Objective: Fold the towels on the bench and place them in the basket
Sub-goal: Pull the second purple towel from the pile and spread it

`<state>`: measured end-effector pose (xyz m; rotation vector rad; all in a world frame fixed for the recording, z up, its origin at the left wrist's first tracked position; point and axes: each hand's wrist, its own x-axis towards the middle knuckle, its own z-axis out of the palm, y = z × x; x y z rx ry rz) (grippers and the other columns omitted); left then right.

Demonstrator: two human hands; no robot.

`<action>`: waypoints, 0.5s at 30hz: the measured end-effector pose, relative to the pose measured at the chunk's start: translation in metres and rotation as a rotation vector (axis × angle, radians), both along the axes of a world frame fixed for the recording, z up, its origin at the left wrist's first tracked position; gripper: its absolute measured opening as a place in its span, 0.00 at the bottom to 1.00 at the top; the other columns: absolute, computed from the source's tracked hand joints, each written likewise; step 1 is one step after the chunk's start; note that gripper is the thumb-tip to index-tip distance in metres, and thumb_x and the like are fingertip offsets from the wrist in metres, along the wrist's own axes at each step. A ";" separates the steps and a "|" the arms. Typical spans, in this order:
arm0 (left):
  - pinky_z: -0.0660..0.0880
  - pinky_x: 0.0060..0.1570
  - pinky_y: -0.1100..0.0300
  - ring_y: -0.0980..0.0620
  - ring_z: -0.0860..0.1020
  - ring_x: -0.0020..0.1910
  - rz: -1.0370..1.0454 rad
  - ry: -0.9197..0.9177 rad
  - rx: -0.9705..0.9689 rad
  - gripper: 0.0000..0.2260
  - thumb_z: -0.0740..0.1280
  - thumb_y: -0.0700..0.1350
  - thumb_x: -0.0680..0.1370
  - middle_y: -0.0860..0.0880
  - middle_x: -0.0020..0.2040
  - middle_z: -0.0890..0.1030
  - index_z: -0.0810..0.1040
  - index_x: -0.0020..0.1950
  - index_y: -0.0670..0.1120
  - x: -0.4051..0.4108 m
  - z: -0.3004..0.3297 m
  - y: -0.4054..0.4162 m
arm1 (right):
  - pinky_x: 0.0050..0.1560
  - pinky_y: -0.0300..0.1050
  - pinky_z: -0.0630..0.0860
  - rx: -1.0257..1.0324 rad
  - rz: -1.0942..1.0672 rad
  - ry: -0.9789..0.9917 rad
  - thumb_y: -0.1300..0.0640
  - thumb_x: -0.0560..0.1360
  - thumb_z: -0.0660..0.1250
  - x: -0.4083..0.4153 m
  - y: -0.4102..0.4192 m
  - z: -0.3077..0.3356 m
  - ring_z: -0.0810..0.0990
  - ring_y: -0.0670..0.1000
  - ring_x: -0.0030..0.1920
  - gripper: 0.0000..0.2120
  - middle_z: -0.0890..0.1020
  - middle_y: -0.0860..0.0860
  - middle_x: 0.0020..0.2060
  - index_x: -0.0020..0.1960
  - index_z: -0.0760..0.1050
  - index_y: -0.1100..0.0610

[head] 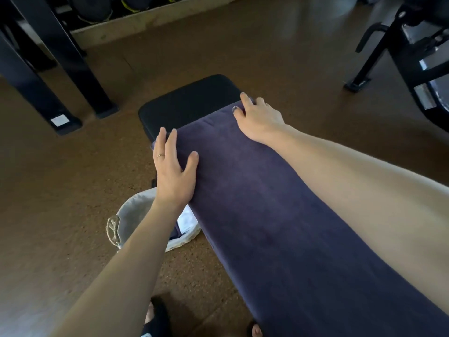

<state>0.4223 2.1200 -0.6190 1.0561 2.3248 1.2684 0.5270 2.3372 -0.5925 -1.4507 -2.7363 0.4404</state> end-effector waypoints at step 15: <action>0.43 0.72 0.68 0.63 0.42 0.80 0.095 -0.292 0.061 0.29 0.54 0.46 0.87 0.60 0.83 0.40 0.44 0.84 0.51 0.002 -0.002 0.001 | 0.77 0.59 0.57 -0.006 0.063 -0.125 0.37 0.84 0.42 -0.018 0.004 0.001 0.55 0.64 0.80 0.34 0.50 0.61 0.82 0.84 0.41 0.53</action>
